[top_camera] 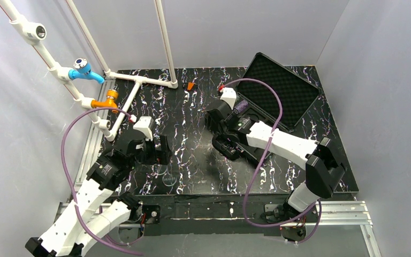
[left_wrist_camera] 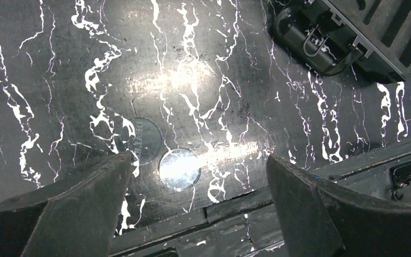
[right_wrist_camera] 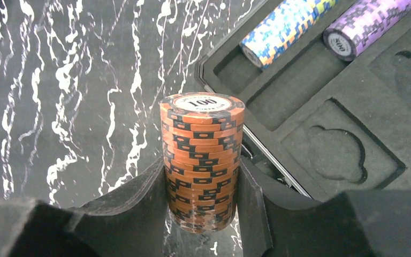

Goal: Pack up texas hold em set

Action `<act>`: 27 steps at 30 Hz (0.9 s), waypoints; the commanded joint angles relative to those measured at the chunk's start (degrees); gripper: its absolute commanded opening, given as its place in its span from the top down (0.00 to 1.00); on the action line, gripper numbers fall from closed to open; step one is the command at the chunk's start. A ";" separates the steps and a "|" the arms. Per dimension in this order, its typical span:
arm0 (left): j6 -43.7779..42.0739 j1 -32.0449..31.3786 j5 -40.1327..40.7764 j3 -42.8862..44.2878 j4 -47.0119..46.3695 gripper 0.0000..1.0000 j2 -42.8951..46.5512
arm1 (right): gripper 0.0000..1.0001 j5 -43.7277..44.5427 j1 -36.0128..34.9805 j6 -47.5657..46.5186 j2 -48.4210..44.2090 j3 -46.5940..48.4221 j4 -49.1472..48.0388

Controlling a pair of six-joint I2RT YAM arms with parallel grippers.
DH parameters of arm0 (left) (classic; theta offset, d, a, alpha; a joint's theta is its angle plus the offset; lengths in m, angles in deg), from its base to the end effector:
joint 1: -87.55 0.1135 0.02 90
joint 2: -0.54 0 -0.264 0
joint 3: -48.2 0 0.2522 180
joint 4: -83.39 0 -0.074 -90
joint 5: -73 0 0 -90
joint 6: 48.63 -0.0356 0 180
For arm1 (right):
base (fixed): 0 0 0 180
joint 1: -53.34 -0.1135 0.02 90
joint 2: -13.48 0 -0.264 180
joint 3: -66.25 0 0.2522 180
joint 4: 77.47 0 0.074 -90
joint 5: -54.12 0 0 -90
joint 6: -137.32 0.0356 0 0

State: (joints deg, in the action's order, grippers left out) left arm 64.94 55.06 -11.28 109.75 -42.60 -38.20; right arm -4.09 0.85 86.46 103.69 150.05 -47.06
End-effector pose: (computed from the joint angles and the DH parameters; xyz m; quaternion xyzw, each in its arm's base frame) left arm 0.1201 -0.0723 0.3198 0.0432 0.8694 -0.1920 0.4532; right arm 0.2311 0.2702 0.2869 0.0218 0.8685 0.1380 0.4757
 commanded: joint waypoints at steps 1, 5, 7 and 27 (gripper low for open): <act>0.29 -0.29 1.67 1.63 4.34 0.02 1.68 | 0.99 7.92 0.01 3.82 0.48 7.13 -1.11; 0.77 -0.29 2.35 -0.63 4.80 0.02 4.98 | 0.99 10.24 0.25 6.71 3.67 11.19 2.48; 0.90 -0.29 2.82 -0.43 5.11 0.02 6.34 | 0.99 11.12 0.80 9.08 6.07 14.37 6.58; 0.60 -0.31 3.79 -0.88 5.01 0.02 8.42 | 0.99 -1.15 14.60 28.93 17.00 20.48 20.84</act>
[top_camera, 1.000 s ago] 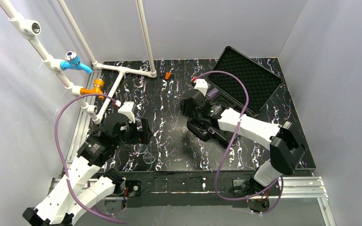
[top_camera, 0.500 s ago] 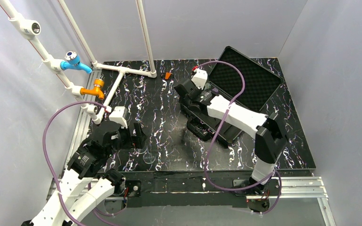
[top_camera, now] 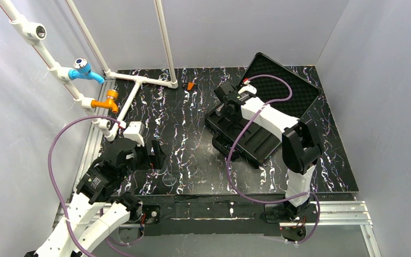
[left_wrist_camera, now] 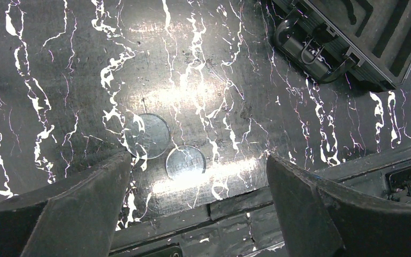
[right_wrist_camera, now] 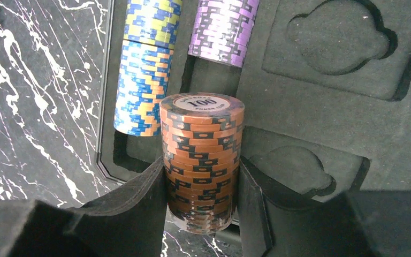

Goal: Pack up texas hold em set

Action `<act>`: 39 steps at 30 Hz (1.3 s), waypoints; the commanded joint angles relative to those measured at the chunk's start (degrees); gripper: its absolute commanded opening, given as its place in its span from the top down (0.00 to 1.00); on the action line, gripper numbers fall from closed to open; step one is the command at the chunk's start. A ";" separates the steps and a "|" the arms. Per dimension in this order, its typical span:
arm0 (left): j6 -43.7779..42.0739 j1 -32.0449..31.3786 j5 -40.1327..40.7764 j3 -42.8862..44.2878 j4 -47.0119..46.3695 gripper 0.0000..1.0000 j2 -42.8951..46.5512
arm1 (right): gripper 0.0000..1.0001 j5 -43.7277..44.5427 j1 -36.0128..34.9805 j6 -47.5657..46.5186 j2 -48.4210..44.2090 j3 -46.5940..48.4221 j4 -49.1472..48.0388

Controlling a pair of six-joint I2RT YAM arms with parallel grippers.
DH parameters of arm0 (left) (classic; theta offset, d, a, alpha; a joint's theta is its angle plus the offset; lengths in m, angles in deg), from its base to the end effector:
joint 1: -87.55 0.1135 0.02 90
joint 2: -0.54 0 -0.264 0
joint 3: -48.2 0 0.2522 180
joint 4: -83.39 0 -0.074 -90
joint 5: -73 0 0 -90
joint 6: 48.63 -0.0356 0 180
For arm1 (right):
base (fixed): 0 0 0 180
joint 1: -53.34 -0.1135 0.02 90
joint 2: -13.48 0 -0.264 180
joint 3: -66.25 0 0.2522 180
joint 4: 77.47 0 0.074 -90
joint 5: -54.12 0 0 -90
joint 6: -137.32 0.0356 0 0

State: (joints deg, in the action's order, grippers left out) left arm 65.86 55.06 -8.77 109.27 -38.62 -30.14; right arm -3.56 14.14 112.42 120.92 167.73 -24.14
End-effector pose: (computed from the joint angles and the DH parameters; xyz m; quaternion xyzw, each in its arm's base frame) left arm 0.0932 -0.0533 0.3252 0.0224 0.8537 -0.1925 0.4834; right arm 0.3244 0.2400 0.2497 0.2794 0.8861 0.0361 0.3680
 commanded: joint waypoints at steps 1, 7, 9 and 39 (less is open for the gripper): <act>-0.32 -0.34 1.26 -0.38 1.04 0.02 0.31 | 0.99 -2.15 1.72 3.01 -0.05 2.66 -2.54; -0.41 -0.29 1.26 -0.40 1.04 0.02 0.03 | 0.99 -5.04 3.81 2.92 0.93 1.88 -5.47; -0.39 -0.29 1.26 -0.42 1.04 0.02 -0.08 | 0.99 -6.03 4.26 2.93 1.28 1.67 -6.48; -0.50 -0.29 1.09 -0.38 1.12 0.02 -1.14 | 0.27 -11.43 9.76 1.99 2.11 0.36 -9.51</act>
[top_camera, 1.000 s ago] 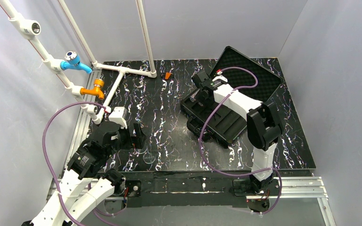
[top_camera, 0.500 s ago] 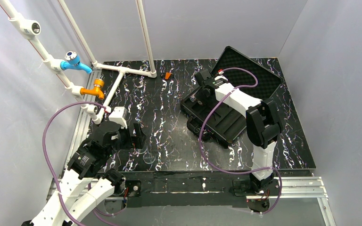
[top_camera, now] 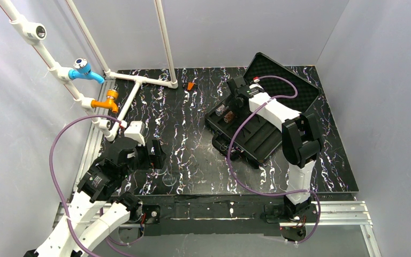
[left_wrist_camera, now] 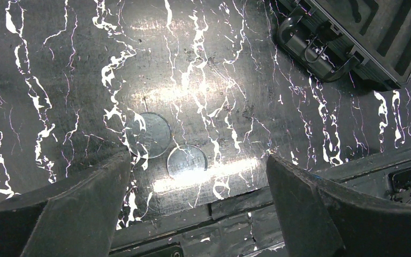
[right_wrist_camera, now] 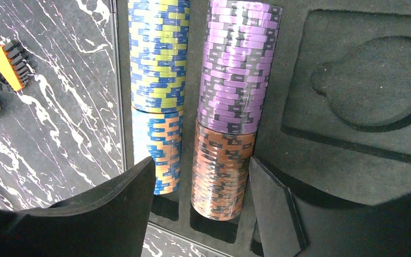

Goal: Pack up texas hold em set

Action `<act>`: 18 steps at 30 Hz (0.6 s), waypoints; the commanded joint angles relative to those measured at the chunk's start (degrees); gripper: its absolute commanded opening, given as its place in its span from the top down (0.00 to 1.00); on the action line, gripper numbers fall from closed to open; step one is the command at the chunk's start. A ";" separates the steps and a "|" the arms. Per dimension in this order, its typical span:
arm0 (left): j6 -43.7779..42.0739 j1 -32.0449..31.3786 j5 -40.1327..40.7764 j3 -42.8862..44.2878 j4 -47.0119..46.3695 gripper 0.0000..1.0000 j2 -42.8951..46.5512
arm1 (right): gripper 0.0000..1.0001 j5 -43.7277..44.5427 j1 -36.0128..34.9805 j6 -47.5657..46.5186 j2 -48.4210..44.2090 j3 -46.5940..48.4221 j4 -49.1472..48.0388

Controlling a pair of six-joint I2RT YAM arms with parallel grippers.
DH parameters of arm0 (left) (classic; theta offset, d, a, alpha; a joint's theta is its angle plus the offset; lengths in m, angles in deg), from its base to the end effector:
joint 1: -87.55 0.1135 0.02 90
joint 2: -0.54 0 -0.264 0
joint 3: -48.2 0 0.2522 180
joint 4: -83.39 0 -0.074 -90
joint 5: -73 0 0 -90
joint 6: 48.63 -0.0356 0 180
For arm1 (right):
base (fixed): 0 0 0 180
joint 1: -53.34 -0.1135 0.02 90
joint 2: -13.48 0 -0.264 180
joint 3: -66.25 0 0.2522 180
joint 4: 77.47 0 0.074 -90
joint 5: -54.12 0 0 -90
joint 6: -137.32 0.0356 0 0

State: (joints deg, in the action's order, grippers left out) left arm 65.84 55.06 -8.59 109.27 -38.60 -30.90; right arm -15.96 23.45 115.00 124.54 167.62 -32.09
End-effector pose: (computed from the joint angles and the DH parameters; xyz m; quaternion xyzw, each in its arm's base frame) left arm 0.0956 -0.0547 0.3240 0.0224 0.8571 -0.1882 0.4790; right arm 0.3745 0.2013 0.2293 0.3534 0.8721 0.1137 0.3189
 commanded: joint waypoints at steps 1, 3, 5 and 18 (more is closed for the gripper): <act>-0.47 -0.29 0.91 -0.41 1.08 0.02 -0.37 | 0.28 1.11 0.45 -0.90 -1.95 0.33 -1.51; -0.47 -0.29 0.91 -0.37 1.02 0.02 -0.44 | 0.29 1.21 0.45 -1.89 -3.09 -0.37 -1.79; -0.47 -0.29 0.91 -0.34 1.02 0.02 -0.55 | 0.31 1.34 0.37 -3.13 -4.54 -1.32 -1.95; -0.47 -0.29 0.65 -0.27 1.07 0.03 -1.34 | 0.38 -8.31 -1.40 -24.73 -13.16 -10.03 -14.42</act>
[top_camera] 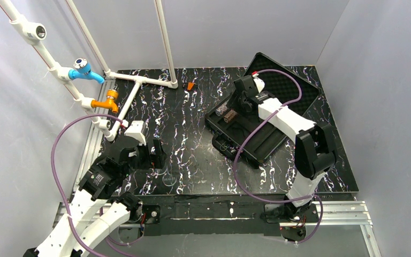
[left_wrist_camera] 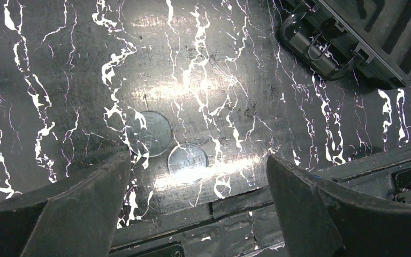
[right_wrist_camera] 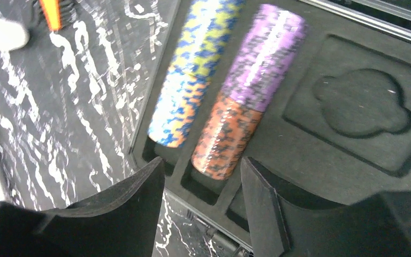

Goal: Pack up texas hold em set

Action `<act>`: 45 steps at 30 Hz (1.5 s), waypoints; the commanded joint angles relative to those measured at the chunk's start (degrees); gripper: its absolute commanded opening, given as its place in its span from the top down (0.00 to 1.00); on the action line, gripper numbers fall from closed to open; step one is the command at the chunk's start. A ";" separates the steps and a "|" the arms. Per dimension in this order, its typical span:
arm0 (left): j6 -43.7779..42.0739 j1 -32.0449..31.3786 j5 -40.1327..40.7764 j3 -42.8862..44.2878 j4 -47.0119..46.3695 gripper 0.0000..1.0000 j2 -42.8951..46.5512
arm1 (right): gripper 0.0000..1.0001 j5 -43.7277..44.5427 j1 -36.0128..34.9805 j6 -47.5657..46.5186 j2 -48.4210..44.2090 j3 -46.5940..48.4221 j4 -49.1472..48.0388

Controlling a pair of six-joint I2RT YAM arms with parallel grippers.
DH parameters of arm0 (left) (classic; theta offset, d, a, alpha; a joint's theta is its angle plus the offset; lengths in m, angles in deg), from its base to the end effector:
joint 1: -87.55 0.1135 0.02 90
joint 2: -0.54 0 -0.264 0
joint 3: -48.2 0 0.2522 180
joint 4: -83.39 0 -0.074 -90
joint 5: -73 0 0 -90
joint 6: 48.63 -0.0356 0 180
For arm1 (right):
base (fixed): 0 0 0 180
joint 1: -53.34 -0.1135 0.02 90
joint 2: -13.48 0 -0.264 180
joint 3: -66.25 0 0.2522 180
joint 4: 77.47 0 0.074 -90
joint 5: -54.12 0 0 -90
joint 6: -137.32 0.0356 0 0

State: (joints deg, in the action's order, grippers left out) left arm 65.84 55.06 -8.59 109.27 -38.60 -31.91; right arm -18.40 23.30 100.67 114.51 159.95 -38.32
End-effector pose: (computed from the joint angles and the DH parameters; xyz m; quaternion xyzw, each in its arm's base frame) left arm 0.0988 -0.0567 0.3224 0.0233 0.8615 -0.1843 0.4725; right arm 0.3473 0.1885 0.2622 0.2406 0.8877 0.1383 0.3675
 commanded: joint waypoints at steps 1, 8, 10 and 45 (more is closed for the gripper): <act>-0.47 -0.29 0.65 -0.24 1.02 0.02 -0.34 | 0.38 -7.30 -1.39 -11.86 -3.28 -2.90 -9.53; -0.38 -0.29 0.89 -0.37 1.02 0.03 0.28 | 0.49 -14.89 -3.08 -18.75 0.05 -0.69 -11.56; -0.30 -0.29 1.06 -0.38 1.10 0.03 0.43 | 0.52 -16.56 -3.87 -20.71 2.81 2.02 -9.86; 0.19 -0.29 1.79 -0.20 1.52 0.03 -1.03 | 0.57 -8.41 -8.14 -42.92 13.12 19.18 6.03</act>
State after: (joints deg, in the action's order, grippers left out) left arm 65.90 55.06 -7.94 109.27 -37.82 -32.56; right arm -23.01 16.52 61.83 129.68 176.60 -30.63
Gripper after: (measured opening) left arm 0.973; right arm 0.426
